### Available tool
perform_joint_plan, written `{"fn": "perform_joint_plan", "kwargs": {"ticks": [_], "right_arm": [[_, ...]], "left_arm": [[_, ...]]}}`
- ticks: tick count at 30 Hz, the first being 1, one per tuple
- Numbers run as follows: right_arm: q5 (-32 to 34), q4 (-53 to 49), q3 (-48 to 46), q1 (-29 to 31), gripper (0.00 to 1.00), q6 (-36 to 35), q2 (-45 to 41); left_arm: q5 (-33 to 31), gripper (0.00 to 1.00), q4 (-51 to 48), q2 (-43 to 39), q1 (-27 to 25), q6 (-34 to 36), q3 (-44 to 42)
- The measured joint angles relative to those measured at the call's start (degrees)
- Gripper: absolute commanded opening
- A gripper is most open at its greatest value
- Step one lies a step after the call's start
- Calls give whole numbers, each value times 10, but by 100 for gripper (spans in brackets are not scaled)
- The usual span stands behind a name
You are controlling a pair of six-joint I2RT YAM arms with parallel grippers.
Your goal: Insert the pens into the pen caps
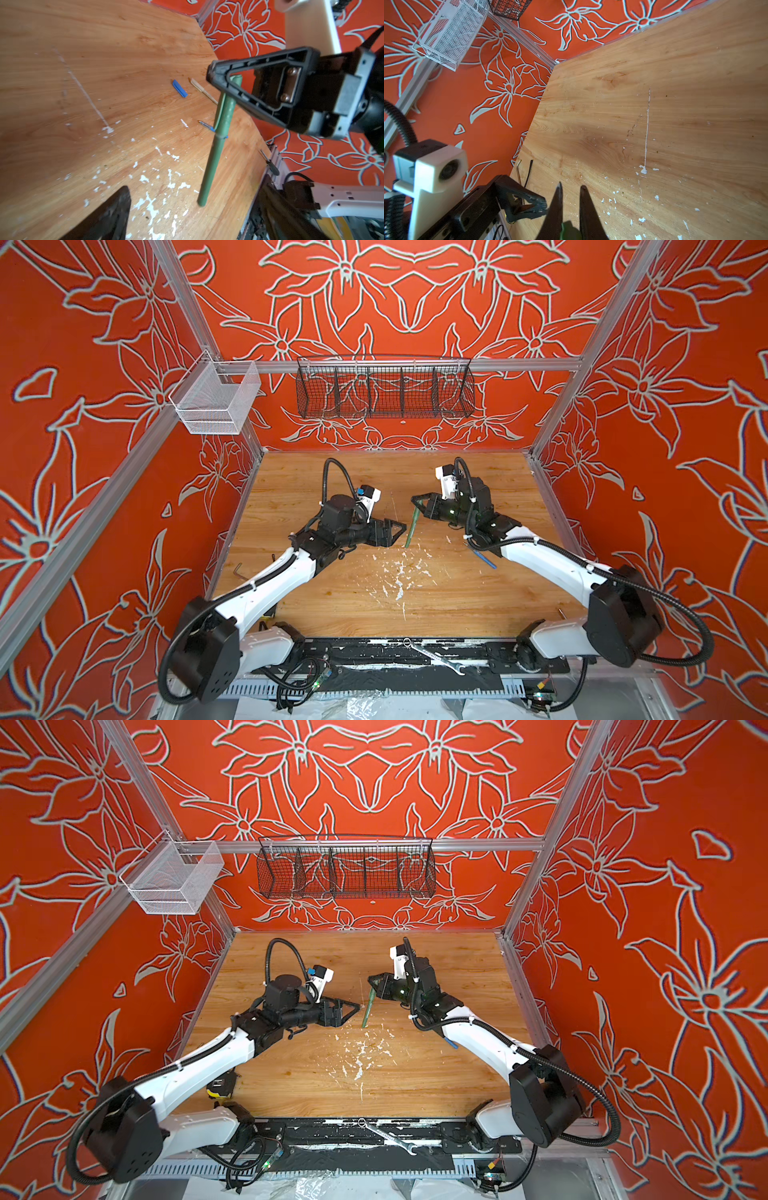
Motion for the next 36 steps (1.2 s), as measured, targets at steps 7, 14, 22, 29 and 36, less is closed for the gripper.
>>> {"fn": "perform_joint_plan", "kwargs": {"ticks": [7,14,22,29,36], "right_arm": [[-37,-156,146,-10,0,-93,69],[-23,-346,252,-41,0,-209,148],[72,-503,348,-151,0,-325,190],[167,-574,397,-232,0,-387,285],[263,-610,445,-261,0,-433,363]], "left_arm": [[-127,97,-148,-147,10,37,-5],[-163,97,-190,-207,23,43,-32],[-154,97,-199,-186,23,44,-50],[-146,97,-210,-168,23,50,-34],[-141,97,-210,-170,23,50,-33]]}}
